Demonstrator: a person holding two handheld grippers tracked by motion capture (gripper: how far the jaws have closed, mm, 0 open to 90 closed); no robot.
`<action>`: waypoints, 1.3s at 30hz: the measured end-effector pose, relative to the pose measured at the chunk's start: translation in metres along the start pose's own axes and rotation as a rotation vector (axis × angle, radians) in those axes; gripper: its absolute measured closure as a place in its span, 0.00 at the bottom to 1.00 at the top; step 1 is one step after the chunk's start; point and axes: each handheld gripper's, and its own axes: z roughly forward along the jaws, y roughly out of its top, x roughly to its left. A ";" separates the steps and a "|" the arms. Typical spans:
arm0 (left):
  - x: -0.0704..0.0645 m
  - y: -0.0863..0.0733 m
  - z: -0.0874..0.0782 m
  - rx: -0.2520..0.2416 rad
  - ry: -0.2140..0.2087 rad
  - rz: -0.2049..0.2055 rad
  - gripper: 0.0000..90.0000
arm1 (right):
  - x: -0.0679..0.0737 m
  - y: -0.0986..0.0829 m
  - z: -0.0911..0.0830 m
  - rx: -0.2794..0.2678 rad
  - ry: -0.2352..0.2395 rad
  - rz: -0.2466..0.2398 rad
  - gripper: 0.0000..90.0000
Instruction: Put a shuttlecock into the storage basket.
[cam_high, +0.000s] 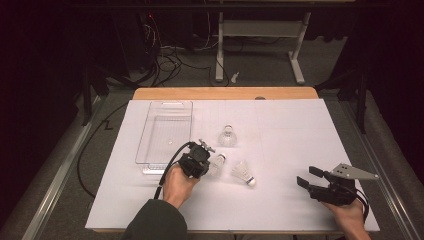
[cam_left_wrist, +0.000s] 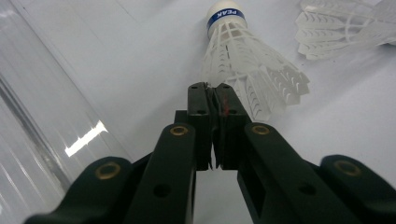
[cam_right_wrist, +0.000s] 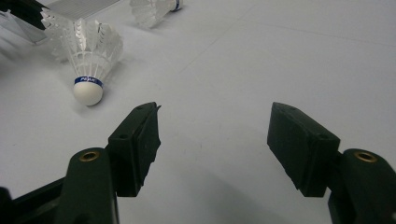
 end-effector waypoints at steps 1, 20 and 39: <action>0.000 0.000 0.000 0.000 -0.001 -0.001 0.99 | 0.000 0.000 0.000 0.000 0.001 0.001 0.38; 0.002 -0.002 -0.010 -0.035 -0.044 -0.009 1.00 | 0.000 0.000 0.000 -0.004 0.001 0.001 0.38; 0.006 -0.001 -0.030 -0.091 -0.101 -0.025 1.00 | 0.001 0.000 0.000 -0.005 -0.003 -0.009 0.38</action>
